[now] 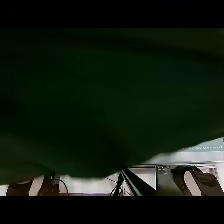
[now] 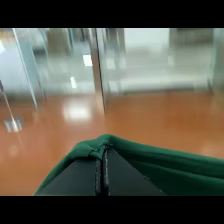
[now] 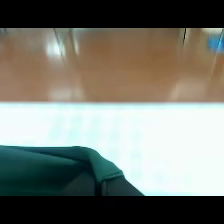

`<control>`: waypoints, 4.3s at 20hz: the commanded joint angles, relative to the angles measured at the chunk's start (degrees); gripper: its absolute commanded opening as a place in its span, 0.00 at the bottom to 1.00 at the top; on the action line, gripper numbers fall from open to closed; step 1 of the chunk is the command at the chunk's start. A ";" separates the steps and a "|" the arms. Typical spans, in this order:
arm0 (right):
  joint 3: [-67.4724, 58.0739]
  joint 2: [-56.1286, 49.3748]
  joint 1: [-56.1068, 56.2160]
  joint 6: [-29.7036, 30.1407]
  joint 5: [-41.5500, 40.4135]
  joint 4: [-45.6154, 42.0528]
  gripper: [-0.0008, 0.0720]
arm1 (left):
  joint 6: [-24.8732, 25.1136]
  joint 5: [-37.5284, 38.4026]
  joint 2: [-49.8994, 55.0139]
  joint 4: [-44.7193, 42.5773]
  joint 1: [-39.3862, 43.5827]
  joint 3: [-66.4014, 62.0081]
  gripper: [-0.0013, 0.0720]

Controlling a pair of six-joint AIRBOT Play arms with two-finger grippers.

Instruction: Fold the shirts.

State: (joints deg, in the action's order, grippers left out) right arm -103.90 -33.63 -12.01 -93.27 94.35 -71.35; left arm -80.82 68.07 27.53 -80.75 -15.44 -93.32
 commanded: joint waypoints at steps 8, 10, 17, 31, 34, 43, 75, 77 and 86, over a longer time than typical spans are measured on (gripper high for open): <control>37.59 -15.02 0.04 6.99 -26.86 3.26 0.05 | 1.70 -13.84 26.88 13.09 5.44 28.70 0.04; 36.09 -25.40 0.04 9.18 -33.64 5.44 0.05 | 1.62 -19.41 36.46 13.11 8.96 26.25 0.04; 13.60 -60.48 1.11 6.34 -32.96 8.92 0.05 | -5.55 -14.88 64.08 13.11 14.91 3.45 0.04; 16.70 -68.48 -1.81 9.73 -15.78 6.54 0.05 | -0.63 7.74 68.94 12.63 10.69 10.78 0.04; 18.91 -68.28 -1.75 9.84 -15.15 7.34 0.86 | -0.63 12.00 69.61 12.24 10.69 11.54 0.98; 39.56 -41.88 -13.99 10.25 -22.56 -1.29 0.87 | -4.22 19.47 53.42 3.26 -1.44 29.79 0.97; 67.28 -30.29 -15.50 19.37 -24.24 16.55 0.87 | 12.24 -2.60 41.05 39.47 -0.90 71.30 0.97; 67.30 -30.32 -18.05 17.75 -23.32 12.28 0.87 | 12.31 -2.80 41.07 39.36 1.27 71.17 0.49; 72.59 -30.49 -21.53 13.42 -20.28 7.37 0.87 | 14.80 -1.05 40.89 39.43 1.16 71.17 0.04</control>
State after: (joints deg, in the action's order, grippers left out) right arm -32.93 -63.99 -34.65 -80.51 75.57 -67.48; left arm -66.37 66.87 68.47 -41.69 -14.44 -22.24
